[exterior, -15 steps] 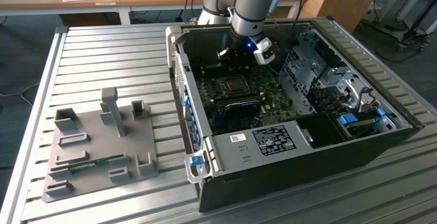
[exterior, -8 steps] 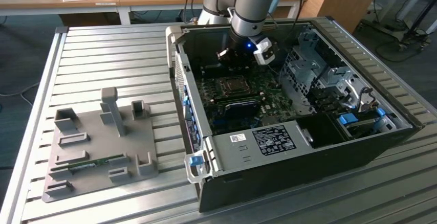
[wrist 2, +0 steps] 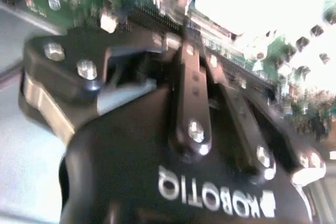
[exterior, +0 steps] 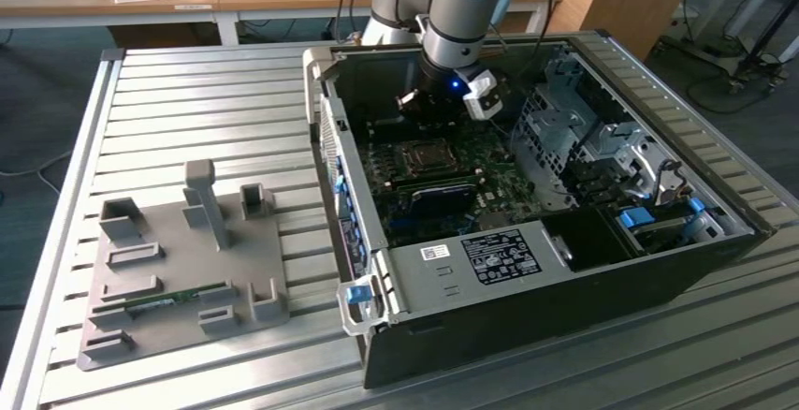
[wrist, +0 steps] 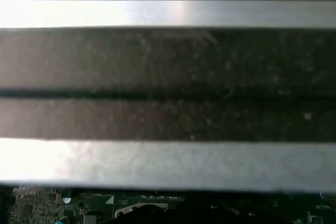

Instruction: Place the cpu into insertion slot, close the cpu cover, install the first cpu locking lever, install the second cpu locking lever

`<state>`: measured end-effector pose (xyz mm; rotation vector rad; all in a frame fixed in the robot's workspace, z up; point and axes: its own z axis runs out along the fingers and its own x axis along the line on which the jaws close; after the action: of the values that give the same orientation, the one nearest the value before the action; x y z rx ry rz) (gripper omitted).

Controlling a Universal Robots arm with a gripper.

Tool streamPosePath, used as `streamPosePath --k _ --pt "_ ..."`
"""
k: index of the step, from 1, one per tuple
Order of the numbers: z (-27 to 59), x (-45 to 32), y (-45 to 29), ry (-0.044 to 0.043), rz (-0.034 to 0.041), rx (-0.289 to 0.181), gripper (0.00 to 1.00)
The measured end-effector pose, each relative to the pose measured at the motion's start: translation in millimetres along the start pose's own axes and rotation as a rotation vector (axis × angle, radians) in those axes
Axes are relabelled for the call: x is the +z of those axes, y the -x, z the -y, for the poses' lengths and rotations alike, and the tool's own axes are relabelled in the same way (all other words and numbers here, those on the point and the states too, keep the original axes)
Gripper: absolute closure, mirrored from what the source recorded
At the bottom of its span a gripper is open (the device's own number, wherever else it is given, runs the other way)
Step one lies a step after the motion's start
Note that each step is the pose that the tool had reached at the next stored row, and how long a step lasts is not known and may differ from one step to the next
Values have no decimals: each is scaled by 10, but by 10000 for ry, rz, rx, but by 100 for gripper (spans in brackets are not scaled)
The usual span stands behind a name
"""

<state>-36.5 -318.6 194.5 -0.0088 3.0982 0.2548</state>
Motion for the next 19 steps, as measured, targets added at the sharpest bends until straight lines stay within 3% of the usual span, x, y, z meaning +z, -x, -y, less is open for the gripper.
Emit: streamPosePath --k 8,19 --pt "-1 -17 0 -7 -3 1 89" --pt "-23 -150 4 -8 -4 1 89"
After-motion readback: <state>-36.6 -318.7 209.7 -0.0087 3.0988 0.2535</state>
